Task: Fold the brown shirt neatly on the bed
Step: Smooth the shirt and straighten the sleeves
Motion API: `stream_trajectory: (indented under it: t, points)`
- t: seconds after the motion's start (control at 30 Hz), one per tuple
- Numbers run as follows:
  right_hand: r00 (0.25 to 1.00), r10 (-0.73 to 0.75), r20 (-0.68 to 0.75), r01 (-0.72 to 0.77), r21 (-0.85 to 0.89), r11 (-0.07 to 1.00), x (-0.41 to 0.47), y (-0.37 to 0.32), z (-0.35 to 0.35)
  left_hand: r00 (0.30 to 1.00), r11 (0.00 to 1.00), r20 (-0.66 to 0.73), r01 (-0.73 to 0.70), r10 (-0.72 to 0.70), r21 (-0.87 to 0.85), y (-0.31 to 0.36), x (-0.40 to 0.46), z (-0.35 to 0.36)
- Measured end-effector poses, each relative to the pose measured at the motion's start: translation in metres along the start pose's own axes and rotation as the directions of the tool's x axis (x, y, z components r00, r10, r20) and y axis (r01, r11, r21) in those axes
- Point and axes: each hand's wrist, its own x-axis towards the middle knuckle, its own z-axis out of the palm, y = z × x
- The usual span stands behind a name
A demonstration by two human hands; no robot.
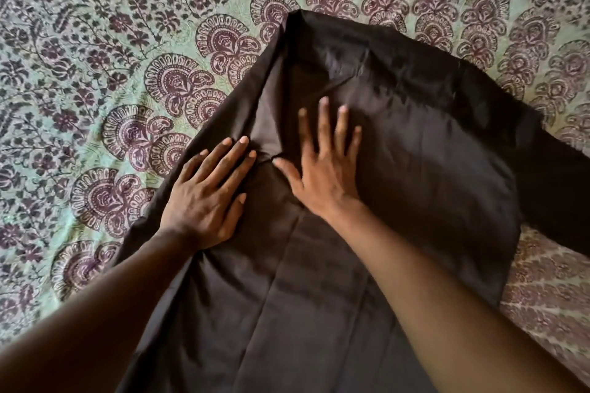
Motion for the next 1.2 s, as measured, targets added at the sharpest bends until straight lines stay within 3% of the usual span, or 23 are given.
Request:
stream_trajectory:
  t: [0.07,0.13,0.23,0.3,0.43,0.5,0.53,0.6,0.67,0.7,0.87,0.9,0.97,1.03,1.2]
  points:
    - [0.977,-0.213,0.025,0.212,0.024,0.977,-0.018,-0.005,0.002,1.000,1.000,-0.006,-0.002,0.002,-0.010,0.000,0.000,0.000]
    - [0.970,-0.244,-0.007,0.244,0.030,0.969,-0.023,-0.001,0.003,1.000,1.000,0.010,0.004,-0.004,-0.005,-0.001,0.000,0.000]
    - [0.993,0.107,-0.047,-0.106,0.023,0.994,-0.025,0.011,0.003,1.000,1.000,0.020,0.011,-0.011,0.004,0.000,0.002,0.000]
    - [0.980,0.199,-0.026,-0.199,0.019,0.980,-0.044,0.001,0.006,1.000,1.000,0.019,-0.007,0.007,-0.001,-0.001,0.001,0.000]
    - [0.990,-0.122,0.072,0.116,0.077,0.990,-0.124,-0.064,0.016,0.999,0.999,0.019,-0.039,0.039,-0.009,-0.005,-0.001,0.000]
    - [0.974,-0.206,0.091,0.200,0.077,0.977,-0.161,-0.086,0.022,0.999,0.999,0.013,-0.045,0.045,-0.022,-0.006,-0.002,0.000]
    - [0.983,-0.167,0.081,0.163,0.059,0.985,-0.172,-0.091,0.024,0.999,0.998,0.006,-0.047,0.047,-0.031,-0.006,-0.003,0.001]
    - [0.989,0.122,0.088,-0.125,0.037,0.991,-0.182,-0.096,0.025,0.999,0.997,-0.003,-0.054,0.054,-0.050,-0.007,-0.004,0.001]
    - [0.901,0.421,0.106,-0.428,0.051,0.903,-0.192,-0.106,0.023,0.999,0.995,-0.007,-0.055,0.054,-0.080,-0.008,-0.005,0.001]
    - [0.881,0.459,0.112,-0.466,0.046,0.884,-0.200,-0.121,0.024,0.998,0.994,-0.013,-0.058,0.057,-0.095,-0.009,-0.007,0.000]
    - [0.980,0.133,0.145,-0.140,0.039,0.989,-0.265,-0.211,0.037,0.988,0.963,-0.006,-0.152,0.155,-0.224,-0.017,-0.015,-0.013]
    - [0.980,0.141,0.138,-0.148,0.040,0.988,-0.273,-0.215,0.040,0.977,0.957,-0.021,-0.214,0.215,-0.196,-0.018,-0.022,-0.014]
    - [0.942,0.314,0.117,-0.322,0.048,0.946,-0.287,-0.218,0.042,0.930,0.923,-0.011,-0.365,0.367,-0.119,-0.019,-0.038,-0.016]
    - [0.892,0.433,0.128,-0.441,0.042,0.897,-0.300,-0.230,0.044,0.875,0.877,0.068,-0.474,0.479,-0.076,-0.017,-0.056,-0.016]
    - [0.981,0.025,0.194,-0.052,0.138,0.989,-0.358,-0.257,0.045,0.786,0.804,0.213,-0.594,0.580,0.005,-0.011,-0.118,-0.011]
